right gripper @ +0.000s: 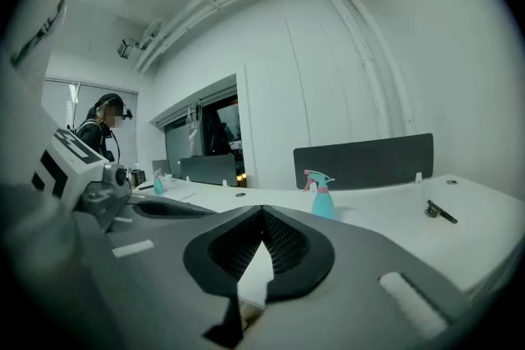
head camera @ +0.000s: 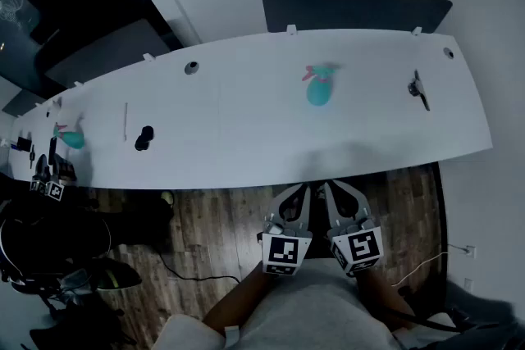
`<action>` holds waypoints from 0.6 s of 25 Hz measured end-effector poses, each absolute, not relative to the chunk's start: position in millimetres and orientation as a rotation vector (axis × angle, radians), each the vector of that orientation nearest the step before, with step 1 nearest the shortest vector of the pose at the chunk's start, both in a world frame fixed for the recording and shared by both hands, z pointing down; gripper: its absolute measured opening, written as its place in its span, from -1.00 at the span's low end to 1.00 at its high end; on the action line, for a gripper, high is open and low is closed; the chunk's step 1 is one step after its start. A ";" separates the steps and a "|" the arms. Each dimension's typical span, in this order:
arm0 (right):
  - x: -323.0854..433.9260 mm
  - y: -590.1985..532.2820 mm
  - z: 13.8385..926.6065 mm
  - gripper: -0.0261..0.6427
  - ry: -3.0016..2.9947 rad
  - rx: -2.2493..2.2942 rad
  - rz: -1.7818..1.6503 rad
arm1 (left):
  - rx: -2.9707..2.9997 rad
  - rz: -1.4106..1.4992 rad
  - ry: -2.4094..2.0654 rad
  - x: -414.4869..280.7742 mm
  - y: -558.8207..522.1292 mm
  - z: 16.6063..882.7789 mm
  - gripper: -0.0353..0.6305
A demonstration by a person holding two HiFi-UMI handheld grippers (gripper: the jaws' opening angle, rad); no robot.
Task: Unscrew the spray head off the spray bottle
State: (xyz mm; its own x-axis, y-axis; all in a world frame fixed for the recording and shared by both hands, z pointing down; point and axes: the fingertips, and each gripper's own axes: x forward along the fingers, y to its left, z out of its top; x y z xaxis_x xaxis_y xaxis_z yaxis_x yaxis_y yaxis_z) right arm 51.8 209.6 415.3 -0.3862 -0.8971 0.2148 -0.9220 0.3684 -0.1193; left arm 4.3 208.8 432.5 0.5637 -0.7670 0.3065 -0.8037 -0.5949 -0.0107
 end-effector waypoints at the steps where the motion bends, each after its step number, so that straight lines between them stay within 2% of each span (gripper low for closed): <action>1: 56.1 196.8 418.4 -0.92 -2.505 1.654 0.338 | 2.660 0.440 -1.349 8.1 193.9 434.5 -0.89; 9: 110.6 90.7 425.2 -0.92 -2.542 1.515 0.356 | 2.543 0.549 -1.373 55.0 86.3 456.0 -0.89; 15: 133.4 43.6 448.1 -0.92 -2.548 1.469 0.451 | 2.463 0.663 -1.379 71.8 43.6 482.3 -0.89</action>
State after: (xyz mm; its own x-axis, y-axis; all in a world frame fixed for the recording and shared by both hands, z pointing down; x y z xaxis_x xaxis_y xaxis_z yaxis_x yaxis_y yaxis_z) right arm 133.4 43.6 448.1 -0.5018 -0.8149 0.2902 -0.8650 0.4700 -0.1759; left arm 71.8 43.6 482.3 0.4511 -0.7417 0.4964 -0.8511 -0.5249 -0.0109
